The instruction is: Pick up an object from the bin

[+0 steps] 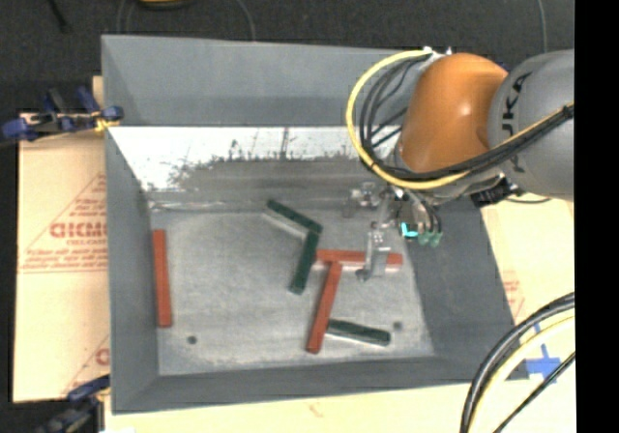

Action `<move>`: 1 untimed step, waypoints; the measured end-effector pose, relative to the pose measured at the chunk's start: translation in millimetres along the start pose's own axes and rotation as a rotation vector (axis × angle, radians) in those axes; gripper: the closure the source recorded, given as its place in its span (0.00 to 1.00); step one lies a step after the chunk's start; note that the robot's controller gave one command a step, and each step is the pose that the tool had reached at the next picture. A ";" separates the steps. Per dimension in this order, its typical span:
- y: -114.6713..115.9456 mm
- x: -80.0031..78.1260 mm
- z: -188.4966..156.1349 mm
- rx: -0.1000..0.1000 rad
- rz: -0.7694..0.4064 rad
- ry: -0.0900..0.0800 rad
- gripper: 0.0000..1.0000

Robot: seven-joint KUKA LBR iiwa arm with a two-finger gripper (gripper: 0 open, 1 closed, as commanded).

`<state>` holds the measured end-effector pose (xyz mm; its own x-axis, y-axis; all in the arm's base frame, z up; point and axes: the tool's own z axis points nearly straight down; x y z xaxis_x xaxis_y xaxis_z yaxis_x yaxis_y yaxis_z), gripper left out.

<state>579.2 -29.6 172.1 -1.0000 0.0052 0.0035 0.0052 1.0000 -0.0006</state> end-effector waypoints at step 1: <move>-0.1 -1.7 -4.1 0.001 0.000 -0.007 0.00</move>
Offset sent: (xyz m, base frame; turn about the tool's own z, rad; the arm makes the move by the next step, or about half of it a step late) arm 0.0123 -0.0077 -0.1021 0.0473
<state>580.9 -29.8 176.2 -1.0000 0.0049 -0.0040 0.0049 1.0000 -0.0011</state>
